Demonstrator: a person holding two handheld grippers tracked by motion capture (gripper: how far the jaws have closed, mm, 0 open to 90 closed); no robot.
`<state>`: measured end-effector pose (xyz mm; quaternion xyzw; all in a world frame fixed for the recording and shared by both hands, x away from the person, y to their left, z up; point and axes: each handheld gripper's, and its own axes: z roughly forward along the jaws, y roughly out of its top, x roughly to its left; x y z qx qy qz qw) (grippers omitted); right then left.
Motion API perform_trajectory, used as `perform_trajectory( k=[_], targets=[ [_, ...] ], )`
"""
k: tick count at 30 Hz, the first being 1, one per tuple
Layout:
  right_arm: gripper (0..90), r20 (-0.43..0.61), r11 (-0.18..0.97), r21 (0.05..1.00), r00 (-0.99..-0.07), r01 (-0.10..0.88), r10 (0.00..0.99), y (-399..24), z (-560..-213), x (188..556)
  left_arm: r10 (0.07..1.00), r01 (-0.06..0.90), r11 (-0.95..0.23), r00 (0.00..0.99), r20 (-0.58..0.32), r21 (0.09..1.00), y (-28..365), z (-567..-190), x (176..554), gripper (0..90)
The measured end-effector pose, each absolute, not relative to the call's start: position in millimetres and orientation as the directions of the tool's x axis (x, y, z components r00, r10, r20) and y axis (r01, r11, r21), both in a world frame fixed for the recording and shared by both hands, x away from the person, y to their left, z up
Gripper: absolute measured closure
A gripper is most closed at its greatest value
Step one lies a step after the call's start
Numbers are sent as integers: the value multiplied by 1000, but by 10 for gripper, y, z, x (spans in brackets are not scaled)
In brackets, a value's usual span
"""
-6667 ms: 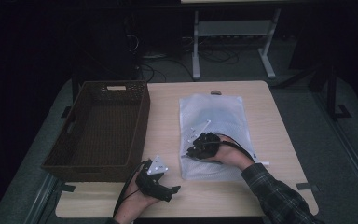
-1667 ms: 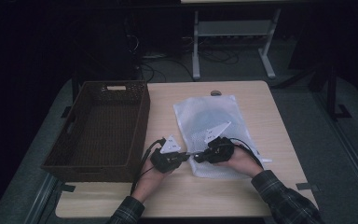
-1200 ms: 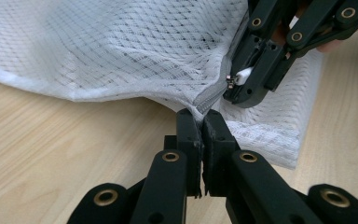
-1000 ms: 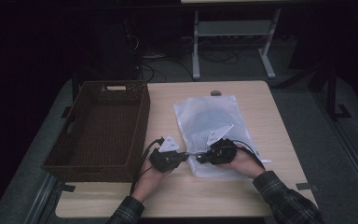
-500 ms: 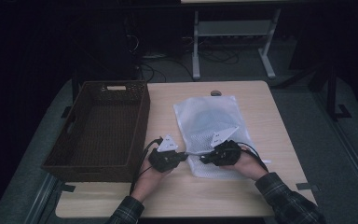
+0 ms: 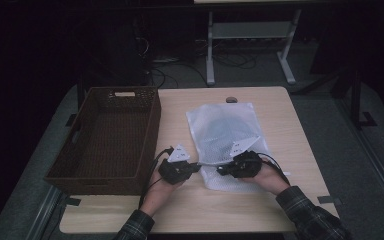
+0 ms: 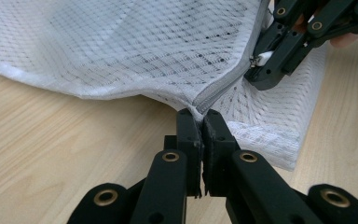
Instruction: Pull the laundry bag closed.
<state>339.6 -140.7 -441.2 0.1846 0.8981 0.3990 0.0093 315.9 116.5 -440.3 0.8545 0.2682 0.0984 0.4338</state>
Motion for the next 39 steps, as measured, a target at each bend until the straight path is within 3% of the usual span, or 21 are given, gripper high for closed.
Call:
perform_trajectory(
  k=[39],
  targets=[
    [860,140,587,727,-914,357,382,-1712,-4430,3380,567,402,-454,819,-91,795,1215,-4417,3160,874]
  ],
)
